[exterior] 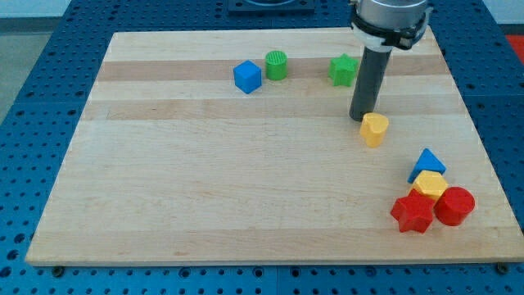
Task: Push the yellow heart to the group of blocks
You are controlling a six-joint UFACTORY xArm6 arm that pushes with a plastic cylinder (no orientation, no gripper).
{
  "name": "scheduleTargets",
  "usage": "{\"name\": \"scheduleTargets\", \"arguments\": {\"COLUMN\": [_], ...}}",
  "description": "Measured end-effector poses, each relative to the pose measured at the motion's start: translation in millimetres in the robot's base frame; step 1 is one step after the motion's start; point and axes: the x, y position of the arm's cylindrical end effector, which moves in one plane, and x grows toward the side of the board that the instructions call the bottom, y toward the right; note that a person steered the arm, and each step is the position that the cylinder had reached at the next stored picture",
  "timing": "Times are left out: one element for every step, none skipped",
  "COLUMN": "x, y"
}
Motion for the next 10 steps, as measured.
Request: {"name": "scheduleTargets", "arguments": {"x": [18.6, 36.2, 45.3, 45.1, 44.8, 39.7, 36.3, 37.1, 46.5, 57.9], "y": [0.0, 0.0, 0.0, 1.8, 11.2, 26.1, 41.0, 48.8, 48.8, 48.8]}}
